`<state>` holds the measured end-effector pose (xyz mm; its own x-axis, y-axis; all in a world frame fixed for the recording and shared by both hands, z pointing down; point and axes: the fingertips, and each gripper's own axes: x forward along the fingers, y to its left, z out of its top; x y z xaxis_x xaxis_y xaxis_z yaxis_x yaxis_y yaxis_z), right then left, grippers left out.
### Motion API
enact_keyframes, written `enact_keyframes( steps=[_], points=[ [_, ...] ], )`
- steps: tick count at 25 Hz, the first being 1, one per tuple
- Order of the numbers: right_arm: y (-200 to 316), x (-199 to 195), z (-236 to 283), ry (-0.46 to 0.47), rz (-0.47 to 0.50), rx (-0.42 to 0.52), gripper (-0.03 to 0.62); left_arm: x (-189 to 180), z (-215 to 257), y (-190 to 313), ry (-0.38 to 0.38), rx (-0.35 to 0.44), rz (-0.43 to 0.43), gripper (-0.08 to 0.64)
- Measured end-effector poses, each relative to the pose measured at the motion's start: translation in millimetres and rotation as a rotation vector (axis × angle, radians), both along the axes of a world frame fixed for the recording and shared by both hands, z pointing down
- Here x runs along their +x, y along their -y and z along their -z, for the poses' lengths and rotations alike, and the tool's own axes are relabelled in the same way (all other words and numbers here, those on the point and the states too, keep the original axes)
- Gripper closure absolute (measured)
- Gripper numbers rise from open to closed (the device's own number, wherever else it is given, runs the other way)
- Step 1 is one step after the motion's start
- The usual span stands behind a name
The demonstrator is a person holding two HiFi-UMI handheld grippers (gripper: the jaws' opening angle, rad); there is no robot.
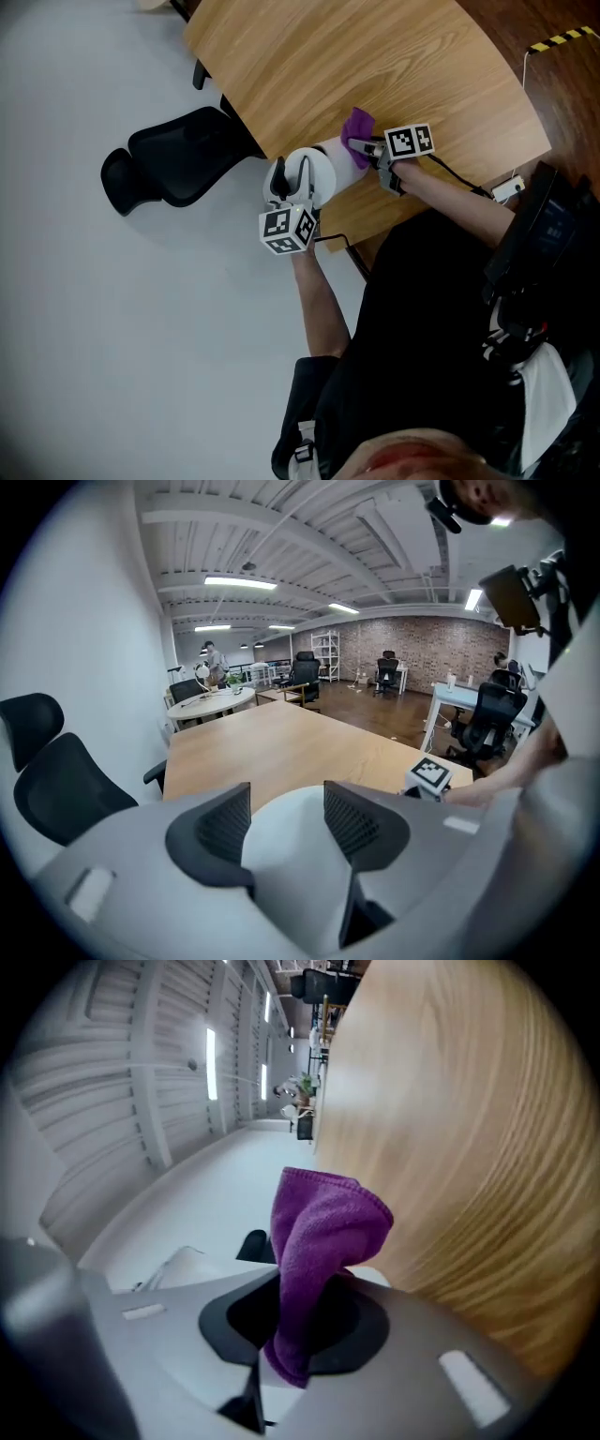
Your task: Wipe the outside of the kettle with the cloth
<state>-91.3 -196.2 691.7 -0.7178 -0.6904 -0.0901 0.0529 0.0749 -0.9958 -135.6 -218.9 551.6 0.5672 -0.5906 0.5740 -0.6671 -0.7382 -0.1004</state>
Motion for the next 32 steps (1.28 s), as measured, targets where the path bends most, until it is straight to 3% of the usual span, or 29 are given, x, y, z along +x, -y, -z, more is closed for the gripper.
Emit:
enact_keyframes(
  steps=[2,5,8,9,11,15,18,20,23,25,29,32],
  points=[
    [2,-9,-34,-0.057,0.064,-0.063,0.531,0,0,-2,0.001,0.022,-0.062,0.419],
    [-7,-19,-40,-0.101,0.131,-0.066,0.531,-3,-1,-6,-0.008,0.029,-0.252,0.418],
    [-24,-27,-43,-0.089,0.136,-0.077,0.531,-3,0,-12,-0.008,-0.007,-0.406,0.412],
    [-28,-25,-43,-0.064,0.122,-0.083,0.531,-1,1,-12,-0.003,-0.019,-0.401,0.413],
    [-30,-11,-23,0.004,0.066,-0.049,0.529,-1,6,-9,0.000,-0.012,-0.305,0.407],
    [-9,22,106,0.219,-0.072,0.252,0.529,-19,7,5,-0.006,0.011,-0.035,0.408],
    [3,20,152,0.270,-0.102,0.372,0.529,-21,-1,4,0.042,0.027,-0.005,0.425],
    [3,7,122,0.235,-0.105,0.293,0.529,-19,-1,0,0.051,0.034,-0.025,0.437],
    [-6,-17,14,0.031,-0.035,0.008,0.529,-17,2,-6,0.059,0.054,-0.053,0.433],
    [-9,-24,-43,-0.077,0.031,-0.111,0.529,-14,4,-8,0.060,0.072,-0.077,0.433],
    [-13,-30,-60,-0.173,0.124,-0.127,0.531,-14,6,-14,0.063,0.088,-0.166,0.445],
    [-31,-43,-58,-0.146,0.167,-0.142,0.531,-19,7,-24,0.070,0.072,-0.258,0.446]
  ],
)
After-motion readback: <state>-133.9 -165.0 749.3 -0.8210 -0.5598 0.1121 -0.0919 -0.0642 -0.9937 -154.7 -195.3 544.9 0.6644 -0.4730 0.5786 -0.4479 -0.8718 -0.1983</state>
